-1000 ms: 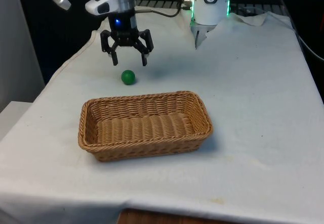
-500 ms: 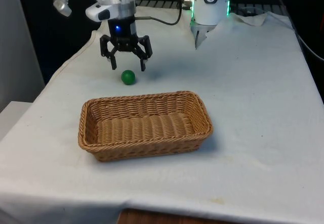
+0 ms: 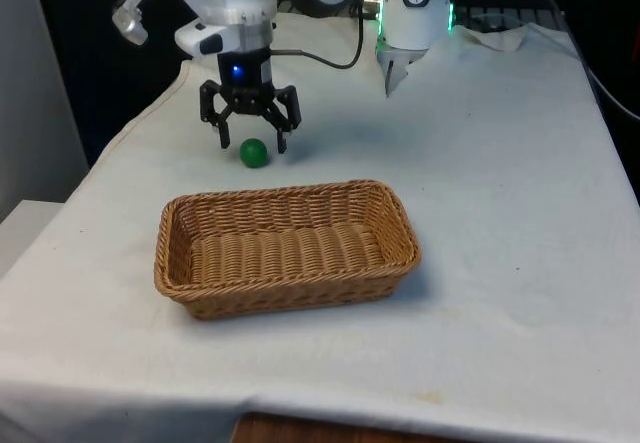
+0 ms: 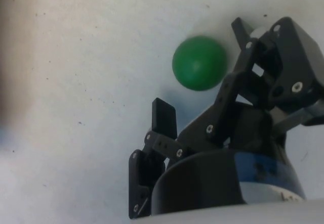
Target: Pick up the ball and place it into the basket.
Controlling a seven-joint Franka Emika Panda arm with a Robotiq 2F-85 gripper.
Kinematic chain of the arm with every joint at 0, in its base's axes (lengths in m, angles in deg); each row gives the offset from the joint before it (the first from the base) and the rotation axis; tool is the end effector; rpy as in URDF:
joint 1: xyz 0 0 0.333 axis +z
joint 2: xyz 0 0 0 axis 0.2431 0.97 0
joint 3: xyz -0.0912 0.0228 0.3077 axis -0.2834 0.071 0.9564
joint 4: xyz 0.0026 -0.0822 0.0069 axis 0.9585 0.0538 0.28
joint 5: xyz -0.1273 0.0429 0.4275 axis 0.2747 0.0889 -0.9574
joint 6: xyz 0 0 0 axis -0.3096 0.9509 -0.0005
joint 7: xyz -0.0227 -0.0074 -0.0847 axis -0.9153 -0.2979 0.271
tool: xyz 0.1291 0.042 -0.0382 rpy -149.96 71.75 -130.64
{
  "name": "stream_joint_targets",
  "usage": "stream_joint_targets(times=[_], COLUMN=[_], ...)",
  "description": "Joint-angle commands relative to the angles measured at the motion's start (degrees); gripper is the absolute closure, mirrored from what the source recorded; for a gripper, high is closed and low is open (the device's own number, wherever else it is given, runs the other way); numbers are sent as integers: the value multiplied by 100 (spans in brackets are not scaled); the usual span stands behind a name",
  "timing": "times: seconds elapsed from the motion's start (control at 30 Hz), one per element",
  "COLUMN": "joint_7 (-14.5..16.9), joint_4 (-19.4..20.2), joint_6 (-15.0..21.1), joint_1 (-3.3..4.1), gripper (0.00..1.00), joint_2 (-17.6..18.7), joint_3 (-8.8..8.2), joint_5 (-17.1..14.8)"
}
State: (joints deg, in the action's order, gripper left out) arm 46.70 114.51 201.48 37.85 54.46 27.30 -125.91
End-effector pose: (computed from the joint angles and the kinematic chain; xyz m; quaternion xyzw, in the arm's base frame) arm 0.5278 -0.2558 0.1020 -0.9994 0.0202 -0.0271 0.0007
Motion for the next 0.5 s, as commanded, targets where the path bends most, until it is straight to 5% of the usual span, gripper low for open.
stream_joint_targets(times=[0.0,0.03,0.47], joint_7=[11,69,46], joint_4=[-6,-52,-86], joint_6=[23,132,223], joint_1=[0,-40,-11], gripper=[0,0,0], joint_2=[23,63,201], joint_3=[6,74,80], joint_5=[-23,-120,-172])
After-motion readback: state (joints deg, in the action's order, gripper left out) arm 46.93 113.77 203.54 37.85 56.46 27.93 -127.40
